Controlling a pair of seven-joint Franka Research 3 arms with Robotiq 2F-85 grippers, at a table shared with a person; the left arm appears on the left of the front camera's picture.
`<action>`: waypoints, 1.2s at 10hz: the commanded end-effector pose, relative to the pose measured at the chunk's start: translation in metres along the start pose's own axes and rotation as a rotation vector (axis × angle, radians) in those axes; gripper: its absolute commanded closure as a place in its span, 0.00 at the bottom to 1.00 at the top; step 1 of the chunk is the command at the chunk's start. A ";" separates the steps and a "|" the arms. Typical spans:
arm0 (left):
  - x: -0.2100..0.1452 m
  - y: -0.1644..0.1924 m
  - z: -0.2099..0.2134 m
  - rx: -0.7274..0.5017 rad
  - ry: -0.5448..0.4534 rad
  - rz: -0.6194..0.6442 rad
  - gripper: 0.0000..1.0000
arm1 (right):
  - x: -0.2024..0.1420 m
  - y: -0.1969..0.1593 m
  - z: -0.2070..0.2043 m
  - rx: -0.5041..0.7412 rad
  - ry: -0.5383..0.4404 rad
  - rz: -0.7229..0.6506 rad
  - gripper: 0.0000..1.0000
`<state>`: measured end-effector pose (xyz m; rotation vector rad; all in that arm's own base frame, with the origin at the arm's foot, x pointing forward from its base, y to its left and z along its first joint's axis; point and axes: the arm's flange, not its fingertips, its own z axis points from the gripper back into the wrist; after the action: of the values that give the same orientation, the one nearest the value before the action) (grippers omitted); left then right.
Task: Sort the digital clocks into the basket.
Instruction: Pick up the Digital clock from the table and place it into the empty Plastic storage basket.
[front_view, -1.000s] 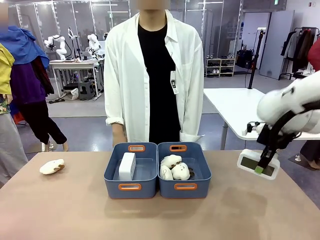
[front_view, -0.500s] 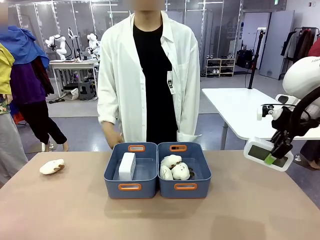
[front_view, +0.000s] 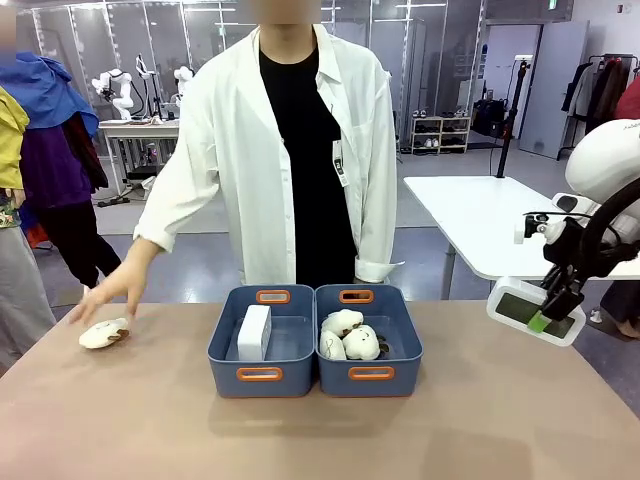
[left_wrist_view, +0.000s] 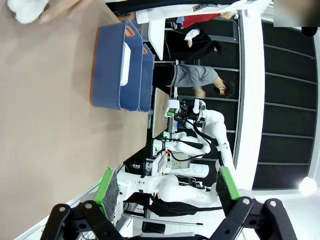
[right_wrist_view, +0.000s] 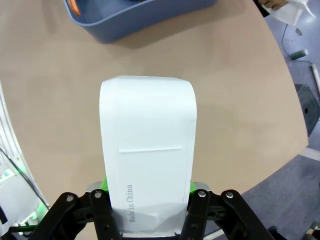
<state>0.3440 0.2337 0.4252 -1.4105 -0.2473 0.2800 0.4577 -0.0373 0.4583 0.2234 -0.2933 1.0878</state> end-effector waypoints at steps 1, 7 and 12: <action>-0.007 0.000 0.002 -0.001 0.006 -0.016 0.00 | 0.038 0.010 0.007 -0.016 -0.005 0.131 0.48; -0.007 0.000 0.002 -0.001 0.006 -0.016 0.00 | 0.127 0.042 0.029 -0.071 0.049 0.322 0.48; -0.007 0.000 0.002 -0.001 0.006 -0.016 0.00 | -0.171 0.059 0.088 -0.178 -0.279 -0.260 0.48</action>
<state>0.3437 0.2340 0.4251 -1.4103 -0.2476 0.2811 0.3647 -0.1347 0.4781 0.2771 -0.4911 0.9359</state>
